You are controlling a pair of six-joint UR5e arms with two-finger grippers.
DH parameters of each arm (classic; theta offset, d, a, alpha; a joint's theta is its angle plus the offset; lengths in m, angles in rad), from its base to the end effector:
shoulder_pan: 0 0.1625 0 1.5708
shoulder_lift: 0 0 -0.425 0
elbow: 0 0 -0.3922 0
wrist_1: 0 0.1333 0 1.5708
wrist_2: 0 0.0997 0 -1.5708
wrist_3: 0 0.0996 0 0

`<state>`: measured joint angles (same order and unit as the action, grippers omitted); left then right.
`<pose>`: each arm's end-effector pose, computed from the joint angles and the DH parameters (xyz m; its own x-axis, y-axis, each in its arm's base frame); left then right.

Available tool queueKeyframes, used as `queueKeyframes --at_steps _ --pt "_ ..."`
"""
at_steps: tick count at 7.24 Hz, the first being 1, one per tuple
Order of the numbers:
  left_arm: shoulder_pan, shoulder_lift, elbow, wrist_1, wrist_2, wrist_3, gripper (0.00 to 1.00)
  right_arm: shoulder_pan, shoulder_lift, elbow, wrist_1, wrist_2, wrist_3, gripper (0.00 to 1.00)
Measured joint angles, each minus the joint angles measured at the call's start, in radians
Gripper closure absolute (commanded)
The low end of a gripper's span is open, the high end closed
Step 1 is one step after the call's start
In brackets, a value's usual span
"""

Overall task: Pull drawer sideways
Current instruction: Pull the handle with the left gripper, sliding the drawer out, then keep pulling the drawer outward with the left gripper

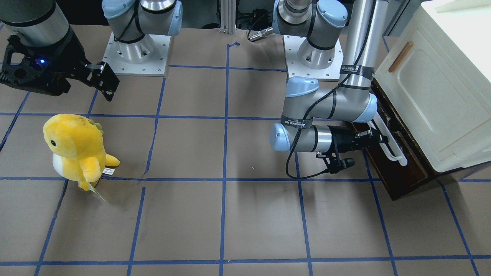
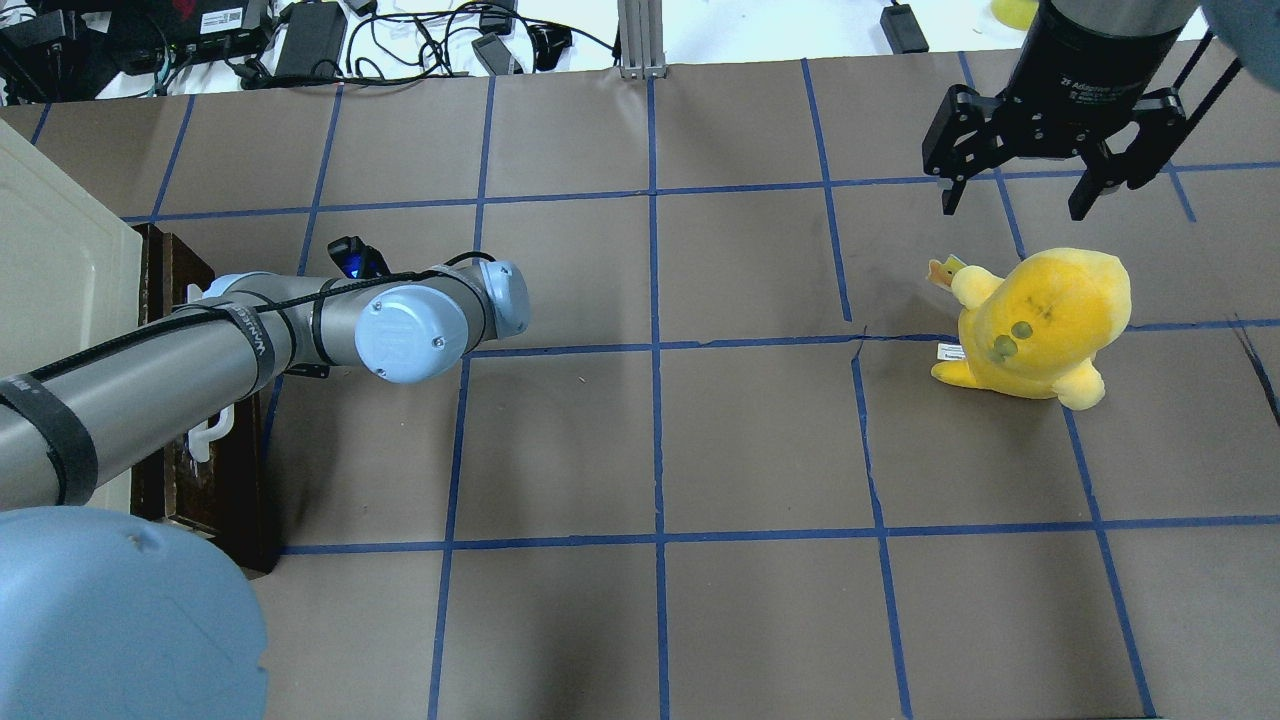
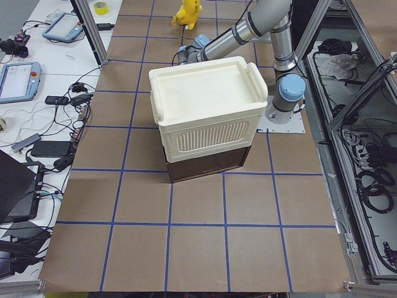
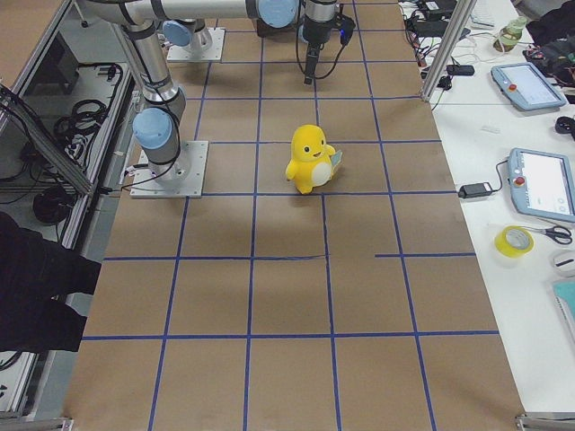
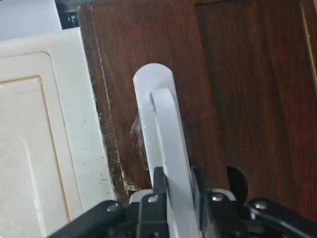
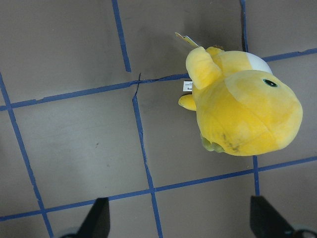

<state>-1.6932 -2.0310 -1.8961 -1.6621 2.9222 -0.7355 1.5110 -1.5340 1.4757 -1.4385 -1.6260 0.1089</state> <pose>-0.0985 -0.5049 0.1754 -0.1446 0.1459 -0.9787 -0.0256 0.9882 0.1511 0.0977 -0.5060 0.5035 -0.9846 0.1635 0.0627 0.1676 0.9835 0.0675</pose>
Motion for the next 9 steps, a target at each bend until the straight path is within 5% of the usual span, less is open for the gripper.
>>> queueKeyframes --at_steps 9 --pt "-0.061 -0.021 0.044 0.01 -0.05 0.02 0.81 0.0 0.0 0.0 0.0 0.0 0.0 0.0"
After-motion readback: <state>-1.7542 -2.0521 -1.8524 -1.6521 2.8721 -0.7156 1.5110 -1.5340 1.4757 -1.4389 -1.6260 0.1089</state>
